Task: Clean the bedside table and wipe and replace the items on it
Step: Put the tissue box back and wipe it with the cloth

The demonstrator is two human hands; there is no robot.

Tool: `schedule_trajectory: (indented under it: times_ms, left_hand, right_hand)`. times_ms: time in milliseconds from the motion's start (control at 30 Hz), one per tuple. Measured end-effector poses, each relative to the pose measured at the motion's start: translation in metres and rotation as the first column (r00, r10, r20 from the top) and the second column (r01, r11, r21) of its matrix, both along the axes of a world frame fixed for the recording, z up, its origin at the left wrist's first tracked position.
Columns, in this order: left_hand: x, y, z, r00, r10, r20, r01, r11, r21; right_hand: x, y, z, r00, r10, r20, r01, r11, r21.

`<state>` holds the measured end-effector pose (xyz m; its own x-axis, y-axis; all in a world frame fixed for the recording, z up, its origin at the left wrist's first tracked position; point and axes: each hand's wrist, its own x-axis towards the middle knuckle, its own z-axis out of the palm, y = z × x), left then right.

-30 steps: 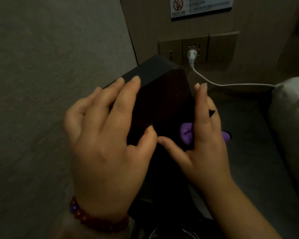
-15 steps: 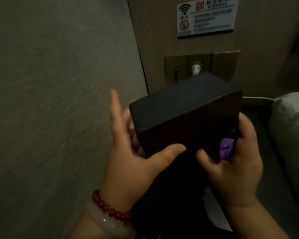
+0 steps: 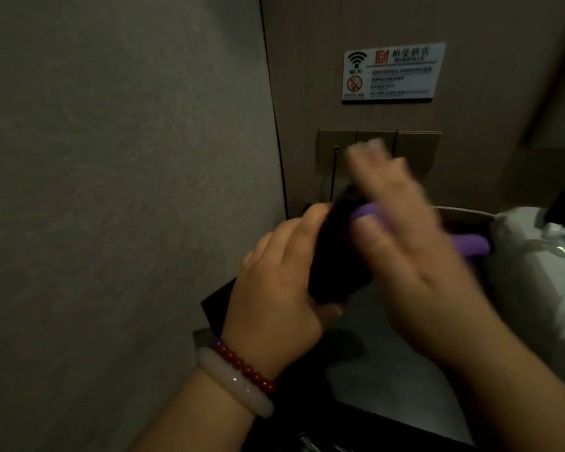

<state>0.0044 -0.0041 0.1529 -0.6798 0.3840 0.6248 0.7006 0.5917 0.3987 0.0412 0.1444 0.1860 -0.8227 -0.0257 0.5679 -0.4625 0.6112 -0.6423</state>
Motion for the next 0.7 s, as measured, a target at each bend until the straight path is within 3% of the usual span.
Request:
schedule_trajectory:
  times_ms: [67, 167, 233, 333, 400, 467, 533, 700]
  left_hand:
    - [0.007, 0.005, -0.004, 1.000, -0.008, 0.008, 0.007, 0.999, 0.048]
    - [0.019, 0.008, -0.010, 0.999, 0.038, 0.006, -0.038, 0.999, -0.021]
    - [0.022, 0.009, -0.015, 0.999, 0.023, 0.032, -0.022, 0.999, -0.032]
    - [0.022, 0.009, -0.020, 0.997, -0.015, 0.071, 0.009, 0.997, 0.079]
    - [0.025, 0.010, -0.019, 0.999, -0.005, 0.032, 0.005, 1.000, 0.028]
    - [0.030, 0.012, -0.017, 1.000, 0.015, -0.011, -0.015, 0.998, -0.062]
    - [0.033, 0.013, -0.019, 1.000, 0.013, 0.010, -0.012, 0.998, -0.064]
    - [0.036, 0.007, -0.036, 0.998, 0.018, 0.066, -0.021, 0.998, 0.059]
  right_hand:
    - [-0.006, -0.005, -0.001, 0.994, 0.035, 0.100, -0.050, 0.987, 0.150]
    - [-0.011, 0.010, -0.007, 0.962, 0.020, 0.271, -0.015, 1.000, -0.024]
    - [-0.004, 0.014, -0.012, 0.942, 0.023, 0.336, -0.006, 0.999, -0.052]
    - [0.014, 0.001, -0.021, 0.967, 0.086, 0.240, -0.113, 0.989, 0.099]
    - [0.015, 0.008, -0.021, 0.956, 0.125, 0.264, -0.132, 0.991, 0.010]
    - [0.005, 0.026, -0.022, 0.934, 0.053, 0.354, -0.032, 0.997, -0.064]
    - [0.001, 0.029, -0.023, 0.923, -0.052, 0.381, 0.056, 0.998, 0.002]
    - [0.021, 0.002, -0.035, 0.963, 0.082, 0.258, -0.105, 0.991, 0.078]
